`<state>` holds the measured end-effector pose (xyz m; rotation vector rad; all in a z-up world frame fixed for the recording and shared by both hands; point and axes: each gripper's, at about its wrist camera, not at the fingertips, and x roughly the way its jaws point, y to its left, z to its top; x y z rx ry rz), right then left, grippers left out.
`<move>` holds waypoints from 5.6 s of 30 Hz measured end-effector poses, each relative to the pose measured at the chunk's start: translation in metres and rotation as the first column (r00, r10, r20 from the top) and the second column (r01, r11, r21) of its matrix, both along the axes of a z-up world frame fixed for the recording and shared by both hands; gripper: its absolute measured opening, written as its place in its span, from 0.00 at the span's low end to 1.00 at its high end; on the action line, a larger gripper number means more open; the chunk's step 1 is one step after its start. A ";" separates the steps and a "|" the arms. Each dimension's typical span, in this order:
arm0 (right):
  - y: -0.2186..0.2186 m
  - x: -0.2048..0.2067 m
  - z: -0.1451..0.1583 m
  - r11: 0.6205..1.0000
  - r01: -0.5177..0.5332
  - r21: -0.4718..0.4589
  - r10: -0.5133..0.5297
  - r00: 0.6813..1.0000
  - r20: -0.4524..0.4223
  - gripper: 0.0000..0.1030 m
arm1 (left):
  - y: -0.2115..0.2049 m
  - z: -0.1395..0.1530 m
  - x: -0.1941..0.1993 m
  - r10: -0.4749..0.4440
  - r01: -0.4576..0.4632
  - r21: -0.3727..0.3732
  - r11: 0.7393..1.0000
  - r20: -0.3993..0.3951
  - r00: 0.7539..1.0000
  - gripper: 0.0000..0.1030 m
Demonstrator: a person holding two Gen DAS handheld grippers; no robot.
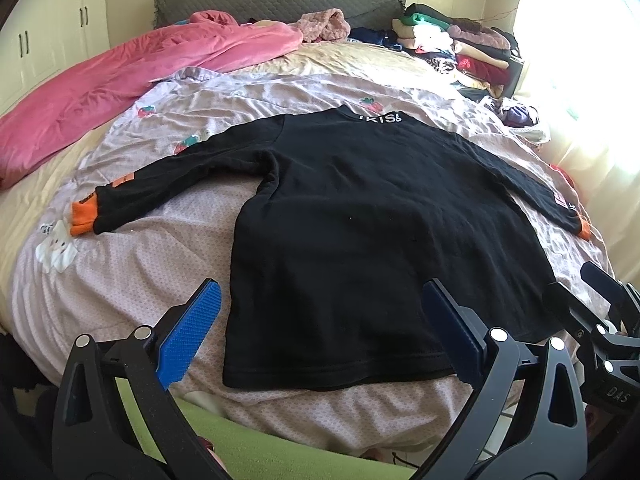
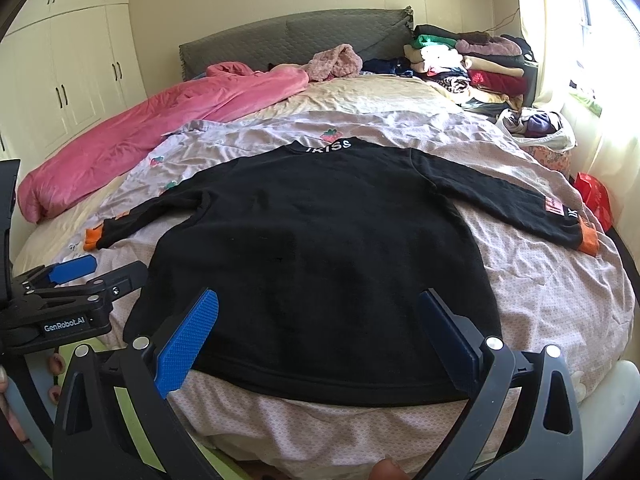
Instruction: Fold small clothes
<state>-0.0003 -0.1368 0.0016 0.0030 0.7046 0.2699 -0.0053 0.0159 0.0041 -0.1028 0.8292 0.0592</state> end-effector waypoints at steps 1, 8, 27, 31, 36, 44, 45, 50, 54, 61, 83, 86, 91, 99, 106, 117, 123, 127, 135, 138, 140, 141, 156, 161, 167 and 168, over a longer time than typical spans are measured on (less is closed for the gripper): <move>0.000 0.000 0.000 1.000 -0.001 -0.001 0.001 1.000 0.000 0.96 | 0.000 0.000 0.000 -0.001 0.001 -0.001 1.000 0.000 1.000 0.91; 0.001 0.000 0.003 1.000 0.002 -0.007 -0.002 1.000 0.008 0.96 | 0.003 0.001 -0.002 0.006 -0.006 -0.004 1.000 0.011 1.000 0.91; -0.001 0.005 0.007 1.000 0.007 0.002 -0.007 1.000 0.018 0.96 | 0.007 0.001 0.000 0.008 -0.008 -0.011 1.000 0.003 1.000 0.91; -0.006 0.012 0.006 1.000 0.026 0.007 -0.026 1.000 0.013 0.96 | 0.010 0.000 0.009 0.015 -0.015 -0.013 1.000 -0.003 1.000 0.91; -0.012 0.030 0.003 0.999 0.046 0.004 -0.046 0.999 0.001 0.96 | 0.014 -0.002 0.025 0.018 -0.018 -0.013 1.000 -0.010 1.000 0.91; -0.020 0.060 0.007 0.997 0.079 -0.005 -0.079 0.997 0.007 0.96 | 0.026 0.000 0.059 0.032 -0.032 -0.003 0.999 0.008 0.999 0.91; -0.021 0.064 0.008 0.996 0.083 -0.008 -0.083 0.996 0.012 0.96 | 0.028 0.001 0.063 0.037 -0.037 0.000 0.999 0.012 0.999 0.91; -0.025 0.083 0.016 0.995 0.101 0.009 -0.101 0.995 0.022 0.96 | 0.038 0.007 0.083 0.052 -0.052 -0.010 0.999 0.018 0.999 0.91; -0.030 0.097 0.022 0.992 0.123 0.020 -0.123 0.992 0.031 0.96 | 0.045 0.010 0.099 0.057 -0.057 -0.003 0.998 0.020 0.998 0.91; -0.046 0.124 0.036 0.985 0.173 0.020 -0.174 0.984 0.048 0.96 | 0.049 0.019 0.127 0.037 -0.037 0.008 0.999 0.012 0.999 0.91; -0.155 0.198 0.047 0.919 0.395 0.014 -0.395 0.918 0.034 0.96 | 0.041 0.024 0.207 0.055 -0.054 -0.007 0.998 0.039 0.998 0.91; -0.175 0.202 0.036 0.903 0.430 0.005 -0.430 0.903 0.012 0.96 | 0.034 0.011 0.211 0.037 -0.037 -0.007 0.999 0.017 0.999 0.91; -0.229 0.207 0.012 0.872 0.488 0.025 -0.486 0.872 -0.058 0.96 | 0.022 -0.008 0.215 -0.008 0.008 -0.001 1.000 -0.026 1.000 0.91; -0.316 0.207 -0.022 0.816 0.578 0.023 -0.565 0.805 -0.179 0.96 | 0.000 -0.035 0.212 -0.110 0.109 -0.047 0.993 -0.024 0.994 0.91; -0.358 0.203 -0.045 0.779 0.627 0.023 -0.606 0.761 -0.232 0.96 | -0.025 -0.055 0.218 -0.188 0.186 -0.033 0.982 -0.078 0.979 0.91; -0.381 0.220 -0.084 0.757 0.652 0.044 -0.604 0.724 -0.333 0.47 | -0.034 -0.046 0.238 -0.206 0.204 -0.030 0.978 -0.053 0.977 0.91; -0.372 0.217 -0.079 0.802 0.585 0.118 -0.531 0.790 -0.306 0.10 | -0.032 -0.056 0.233 -0.214 0.212 -0.028 0.977 -0.063 0.975 0.91; -0.341 0.207 -0.041 0.851 0.509 0.133 -0.476 0.852 -0.217 0.10 | -0.029 -0.049 0.229 -0.214 0.212 -0.043 0.976 -0.038 0.976 0.91; -0.252 0.214 0.024 0.940 0.308 0.145 -0.300 0.951 -0.079 0.10 | -0.016 -0.037 0.221 -0.192 0.191 -0.046 0.980 -0.009 0.981 0.91; -0.219 0.220 0.036 0.959 0.244 0.145 -0.238 0.970 -0.059 0.10 | -0.011 -0.035 0.218 -0.191 0.191 -0.044 0.981 -0.003 0.981 0.91; -0.199 0.224 0.042 0.968 0.205 0.143 -0.200 0.979 -0.049 0.10 | -0.007 -0.032 0.217 -0.189 0.189 -0.047 0.981 0.001 0.982 0.91; -0.188 0.226 0.044 0.973 0.182 0.142 -0.177 0.983 -0.046 0.10 | -0.006 -0.031 0.217 -0.187 0.187 -0.050 0.981 0.004 0.982 0.91; -0.060 0.254 0.054 0.989 -0.026 0.144 0.035 0.997 -0.062 0.10 | 0.023 -0.033 0.214 -0.136 0.136 -0.075 0.988 0.010 0.991 0.91; -0.015 0.270 0.047 0.989 -0.082 0.125 0.093 0.992 -0.081 0.10 | 0.035 -0.038 0.214 -0.115 0.115 -0.081 0.990 -0.002 0.993 0.91; 0.033 0.286 0.035 0.986 -0.138 0.099 0.149 0.982 -0.115 0.13 | 0.049 -0.045 0.213 -0.091 0.089 -0.085 0.992 -0.017 0.996 0.91; 0.038 0.288 0.033 0.985 -0.145 0.094 0.155 0.981 -0.118 0.13 | 0.051 -0.047 0.213 -0.090 0.088 -0.087 0.992 -0.020 0.996 0.91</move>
